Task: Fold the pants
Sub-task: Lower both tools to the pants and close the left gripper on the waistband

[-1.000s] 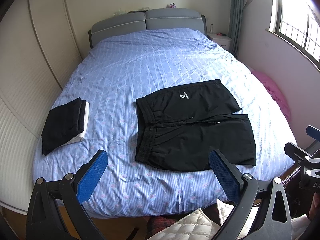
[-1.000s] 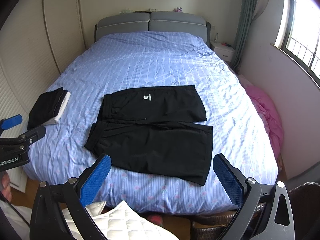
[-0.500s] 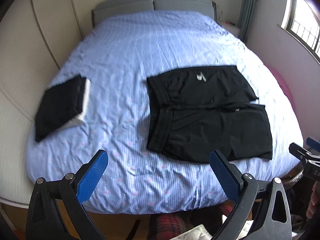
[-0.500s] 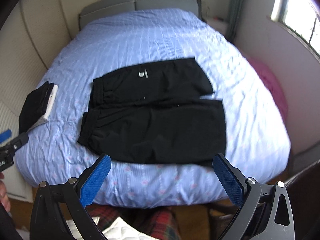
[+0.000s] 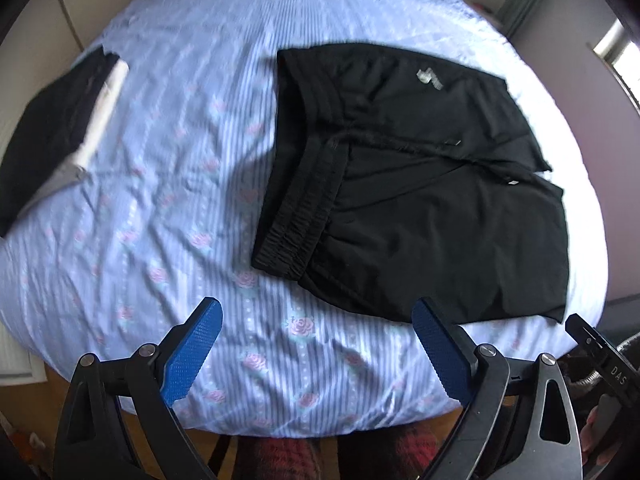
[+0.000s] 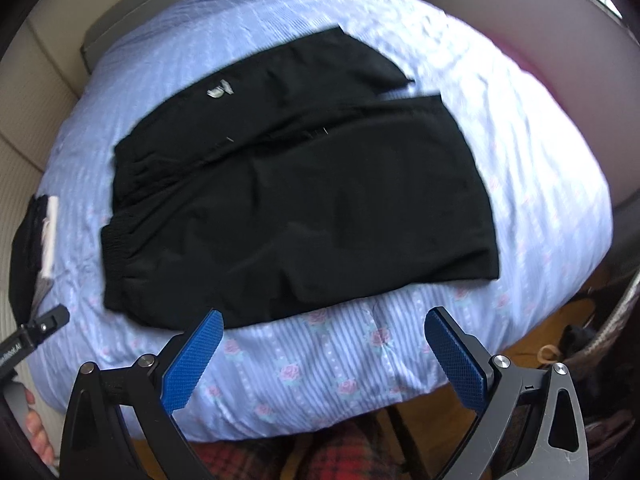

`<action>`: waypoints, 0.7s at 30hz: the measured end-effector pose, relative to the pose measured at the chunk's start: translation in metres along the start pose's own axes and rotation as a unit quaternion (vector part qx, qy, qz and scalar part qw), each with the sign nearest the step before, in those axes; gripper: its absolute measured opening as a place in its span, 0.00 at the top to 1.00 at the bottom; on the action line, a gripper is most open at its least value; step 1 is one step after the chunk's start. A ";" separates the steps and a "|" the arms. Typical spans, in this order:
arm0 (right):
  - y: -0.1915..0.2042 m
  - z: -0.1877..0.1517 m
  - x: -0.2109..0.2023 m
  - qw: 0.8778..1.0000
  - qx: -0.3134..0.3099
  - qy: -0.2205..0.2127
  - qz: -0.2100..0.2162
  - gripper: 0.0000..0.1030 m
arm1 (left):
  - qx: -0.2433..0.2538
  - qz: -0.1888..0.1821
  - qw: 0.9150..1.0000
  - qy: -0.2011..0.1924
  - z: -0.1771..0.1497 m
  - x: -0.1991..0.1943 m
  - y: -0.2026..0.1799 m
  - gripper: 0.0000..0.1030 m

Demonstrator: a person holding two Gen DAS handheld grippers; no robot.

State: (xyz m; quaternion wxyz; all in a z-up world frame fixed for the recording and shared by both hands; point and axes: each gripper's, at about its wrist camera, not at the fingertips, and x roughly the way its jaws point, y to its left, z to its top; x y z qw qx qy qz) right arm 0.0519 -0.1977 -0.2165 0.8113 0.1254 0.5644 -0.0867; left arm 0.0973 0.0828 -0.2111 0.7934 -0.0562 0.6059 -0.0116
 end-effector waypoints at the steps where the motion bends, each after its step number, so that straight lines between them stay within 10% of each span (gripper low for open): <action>1: -0.006 -0.001 0.014 1.000 0.012 0.009 0.005 0.04 | -0.001 0.003 1.000 0.008 0.000 0.013 -0.001 0.07; 18: -0.051 0.012 0.131 0.983 0.146 0.096 0.060 0.21 | -0.052 -0.008 0.995 0.086 0.000 0.119 -0.005 0.18; 21: -0.051 0.015 0.140 0.980 0.160 0.108 0.055 0.23 | -0.072 -0.028 0.993 0.094 0.004 0.126 -0.002 0.39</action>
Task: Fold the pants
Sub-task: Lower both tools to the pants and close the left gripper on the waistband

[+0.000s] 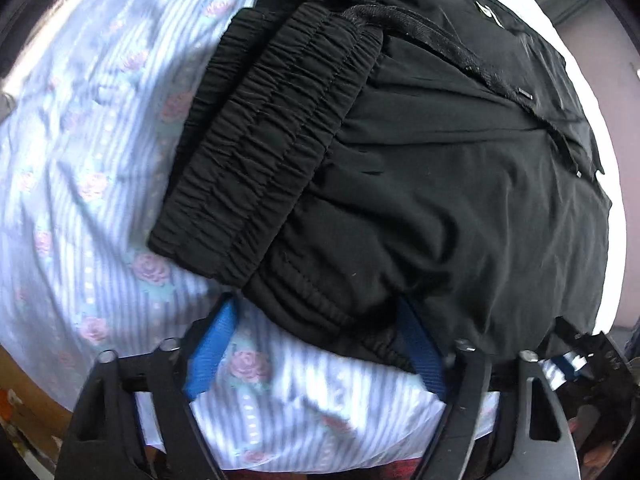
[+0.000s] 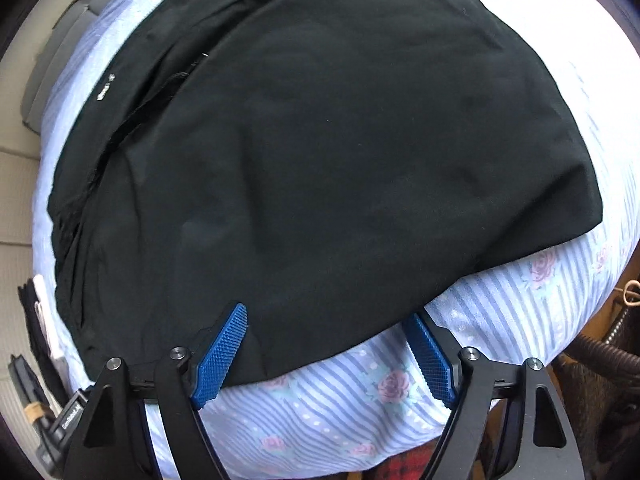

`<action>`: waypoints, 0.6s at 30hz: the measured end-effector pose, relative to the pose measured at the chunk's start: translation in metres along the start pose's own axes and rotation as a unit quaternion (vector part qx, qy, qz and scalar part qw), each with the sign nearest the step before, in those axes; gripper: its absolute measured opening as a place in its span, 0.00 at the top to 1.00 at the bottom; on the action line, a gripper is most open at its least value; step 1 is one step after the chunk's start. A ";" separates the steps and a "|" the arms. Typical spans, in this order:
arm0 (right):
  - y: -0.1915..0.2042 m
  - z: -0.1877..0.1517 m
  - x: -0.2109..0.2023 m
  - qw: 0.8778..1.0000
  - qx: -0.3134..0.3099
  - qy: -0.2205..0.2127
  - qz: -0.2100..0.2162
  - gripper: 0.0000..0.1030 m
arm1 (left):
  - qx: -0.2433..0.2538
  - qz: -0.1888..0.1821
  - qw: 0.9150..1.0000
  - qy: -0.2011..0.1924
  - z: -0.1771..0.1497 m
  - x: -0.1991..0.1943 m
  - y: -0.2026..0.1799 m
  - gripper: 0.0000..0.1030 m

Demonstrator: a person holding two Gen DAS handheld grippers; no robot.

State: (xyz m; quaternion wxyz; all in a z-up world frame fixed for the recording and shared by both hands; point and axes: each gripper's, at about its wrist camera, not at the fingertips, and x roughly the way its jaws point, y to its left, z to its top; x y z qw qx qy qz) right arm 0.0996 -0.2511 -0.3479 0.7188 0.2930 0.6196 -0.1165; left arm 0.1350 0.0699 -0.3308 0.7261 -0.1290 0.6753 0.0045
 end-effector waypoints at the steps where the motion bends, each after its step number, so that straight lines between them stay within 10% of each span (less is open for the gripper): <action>1: 0.002 0.002 0.001 1.000 0.003 0.002 -0.002 0.28 | -0.003 -0.004 1.000 0.002 0.002 0.000 -0.001 0.45; 3: 0.006 0.004 -0.002 1.000 0.006 0.000 -0.003 0.51 | -0.001 -0.004 1.000 -0.001 0.005 0.002 -0.003 0.74; 8: 0.013 0.012 -0.014 1.000 -0.008 -0.005 -0.011 0.88 | 0.011 -0.025 1.000 0.002 0.009 -0.022 -0.013 0.92; 18: 0.035 0.027 -0.116 0.995 -0.039 -0.080 0.033 0.93 | 0.071 -0.033 0.994 -0.072 -0.006 -0.103 -0.035 0.93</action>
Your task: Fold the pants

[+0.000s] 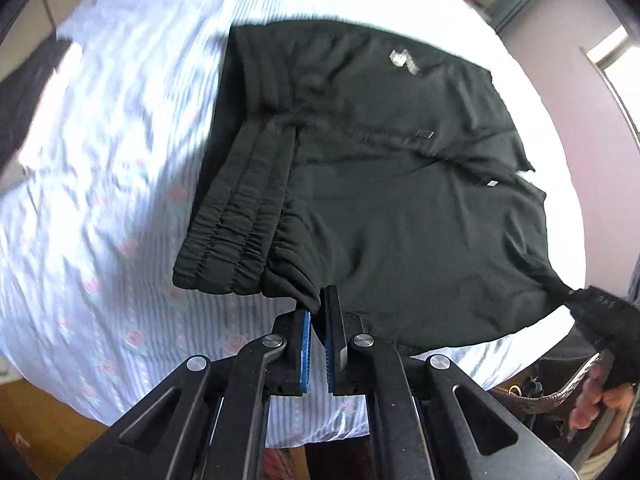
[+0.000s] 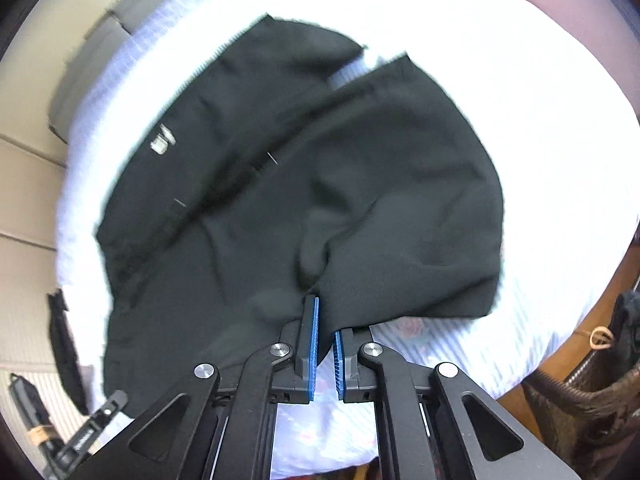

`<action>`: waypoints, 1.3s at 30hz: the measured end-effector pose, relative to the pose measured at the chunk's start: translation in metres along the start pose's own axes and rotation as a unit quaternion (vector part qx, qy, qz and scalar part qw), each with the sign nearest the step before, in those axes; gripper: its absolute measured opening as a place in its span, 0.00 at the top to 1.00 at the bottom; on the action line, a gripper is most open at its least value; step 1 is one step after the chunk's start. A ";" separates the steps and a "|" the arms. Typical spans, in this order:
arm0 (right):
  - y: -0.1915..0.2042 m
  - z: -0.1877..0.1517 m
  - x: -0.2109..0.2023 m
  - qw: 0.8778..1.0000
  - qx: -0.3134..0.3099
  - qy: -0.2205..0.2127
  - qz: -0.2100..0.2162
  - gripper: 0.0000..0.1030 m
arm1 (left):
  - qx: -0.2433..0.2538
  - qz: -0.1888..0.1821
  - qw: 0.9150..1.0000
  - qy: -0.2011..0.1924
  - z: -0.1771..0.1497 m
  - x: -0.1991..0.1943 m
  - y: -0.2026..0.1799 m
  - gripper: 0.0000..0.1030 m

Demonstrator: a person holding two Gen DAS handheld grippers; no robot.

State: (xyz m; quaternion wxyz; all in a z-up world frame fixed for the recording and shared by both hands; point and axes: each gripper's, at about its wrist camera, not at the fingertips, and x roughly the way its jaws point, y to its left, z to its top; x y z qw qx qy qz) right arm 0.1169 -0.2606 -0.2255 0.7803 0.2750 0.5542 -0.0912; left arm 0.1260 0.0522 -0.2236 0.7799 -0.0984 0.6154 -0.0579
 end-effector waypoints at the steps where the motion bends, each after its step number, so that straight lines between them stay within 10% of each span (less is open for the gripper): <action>1: 0.000 0.007 -0.009 1.000 -0.005 -0.012 0.006 0.93 | 0.002 -0.002 1.000 -0.010 0.007 -0.009 -0.001 0.93; 12: 0.034 0.044 -0.123 0.988 -0.085 -0.119 0.048 0.95 | 0.003 -0.026 0.996 -0.081 0.046 -0.064 -0.016 0.97; 16: 0.016 0.041 -0.101 0.995 -0.049 -0.080 0.035 0.89 | 0.009 -0.023 0.997 -0.079 0.048 -0.063 -0.018 0.97; 18: 0.001 0.027 -0.083 0.998 -0.018 -0.056 0.026 0.47 | 0.015 -0.023 0.997 -0.072 0.048 -0.058 -0.022 0.97; 20: -0.018 0.008 -0.065 0.999 0.023 -0.038 0.015 0.37 | 0.020 -0.021 0.998 -0.063 0.047 -0.052 -0.023 0.97; 26: -0.064 -0.055 -0.012 0.977 0.187 0.062 0.083 0.34 | 0.061 -0.009 0.997 -0.055 0.049 -0.051 -0.034 0.97; 36: -0.083 -0.080 0.071 0.944 0.297 0.092 0.109 0.28 | 0.116 0.001 0.991 -0.058 0.054 -0.054 -0.054 0.97; 39: -0.086 -0.071 0.088 0.944 0.307 0.085 0.088 0.49 | 0.124 0.005 0.990 -0.060 0.053 -0.054 -0.057 0.97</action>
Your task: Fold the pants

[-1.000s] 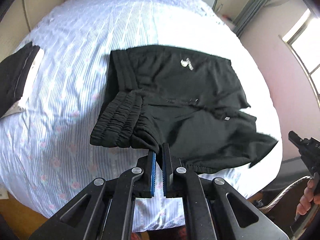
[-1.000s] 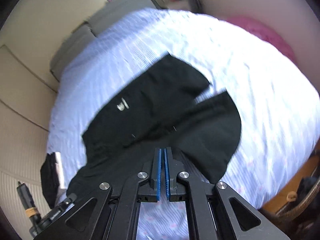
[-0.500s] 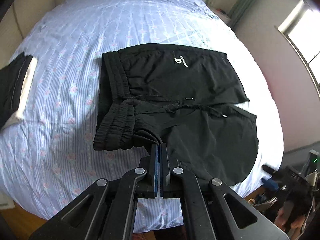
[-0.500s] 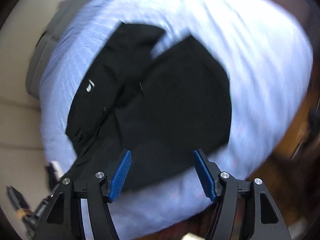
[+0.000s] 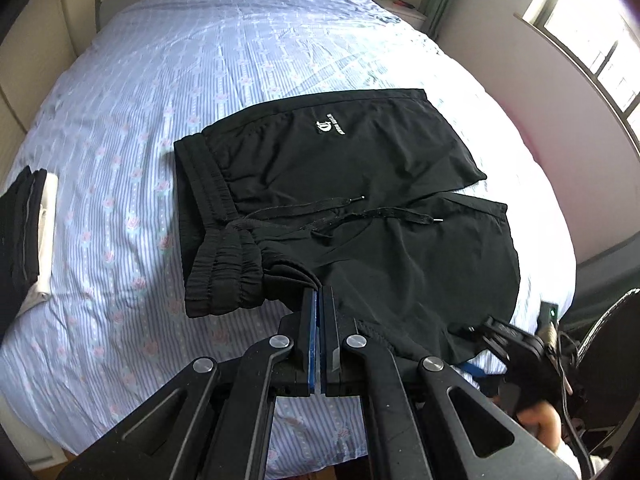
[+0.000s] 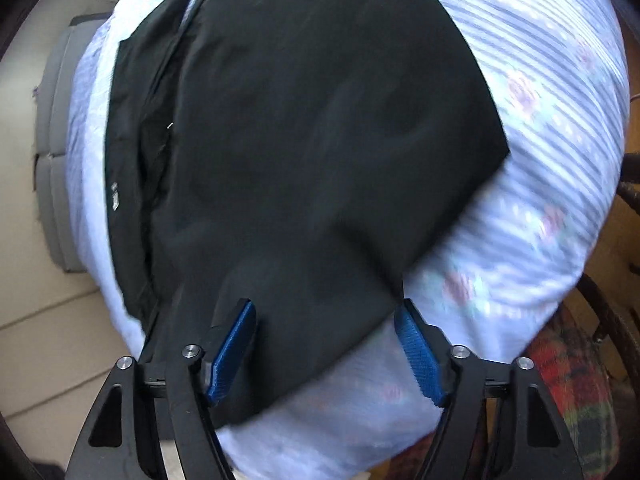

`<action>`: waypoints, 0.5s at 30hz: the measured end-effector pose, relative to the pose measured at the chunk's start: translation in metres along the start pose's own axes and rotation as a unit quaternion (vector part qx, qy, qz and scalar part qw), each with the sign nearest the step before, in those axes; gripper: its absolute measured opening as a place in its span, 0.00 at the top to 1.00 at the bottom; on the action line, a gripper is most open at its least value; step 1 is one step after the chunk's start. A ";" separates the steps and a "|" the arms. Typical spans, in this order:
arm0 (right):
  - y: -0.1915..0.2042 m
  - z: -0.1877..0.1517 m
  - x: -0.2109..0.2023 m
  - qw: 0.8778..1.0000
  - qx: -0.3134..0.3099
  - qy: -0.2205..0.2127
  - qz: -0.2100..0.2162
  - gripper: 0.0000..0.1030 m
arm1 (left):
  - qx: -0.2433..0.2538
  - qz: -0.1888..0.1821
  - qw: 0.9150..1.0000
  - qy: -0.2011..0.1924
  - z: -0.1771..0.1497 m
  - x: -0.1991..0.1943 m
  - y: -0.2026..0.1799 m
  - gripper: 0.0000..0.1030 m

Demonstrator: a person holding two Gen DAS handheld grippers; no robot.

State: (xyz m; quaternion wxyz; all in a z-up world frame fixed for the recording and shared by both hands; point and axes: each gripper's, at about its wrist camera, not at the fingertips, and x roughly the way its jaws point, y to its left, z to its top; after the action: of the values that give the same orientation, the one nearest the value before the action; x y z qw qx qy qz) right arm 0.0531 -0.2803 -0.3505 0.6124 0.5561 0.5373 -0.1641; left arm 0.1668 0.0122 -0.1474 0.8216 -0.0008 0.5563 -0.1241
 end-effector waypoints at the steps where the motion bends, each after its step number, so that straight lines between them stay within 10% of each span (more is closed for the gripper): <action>1: 0.002 0.005 0.002 1.000 -0.006 -0.007 -0.015 0.58 | 0.004 0.002 1.000 0.000 -0.001 0.000 -0.001 0.97; 4: 0.008 0.017 -0.006 0.999 -0.017 -0.024 -0.030 0.91 | 0.015 0.010 1.000 0.003 -0.005 -0.001 -0.004 0.97; 15: 0.078 0.008 -0.144 0.983 -0.143 -0.105 0.042 0.95 | -0.013 0.011 1.000 0.020 -0.018 -0.014 0.014 0.97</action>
State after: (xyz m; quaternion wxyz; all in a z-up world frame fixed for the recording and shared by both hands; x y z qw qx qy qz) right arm 0.0661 -0.3189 -0.1923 0.7449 0.4645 0.4642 -0.1178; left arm 0.1479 0.0314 -0.1431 0.8115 -0.0027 0.5744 -0.1077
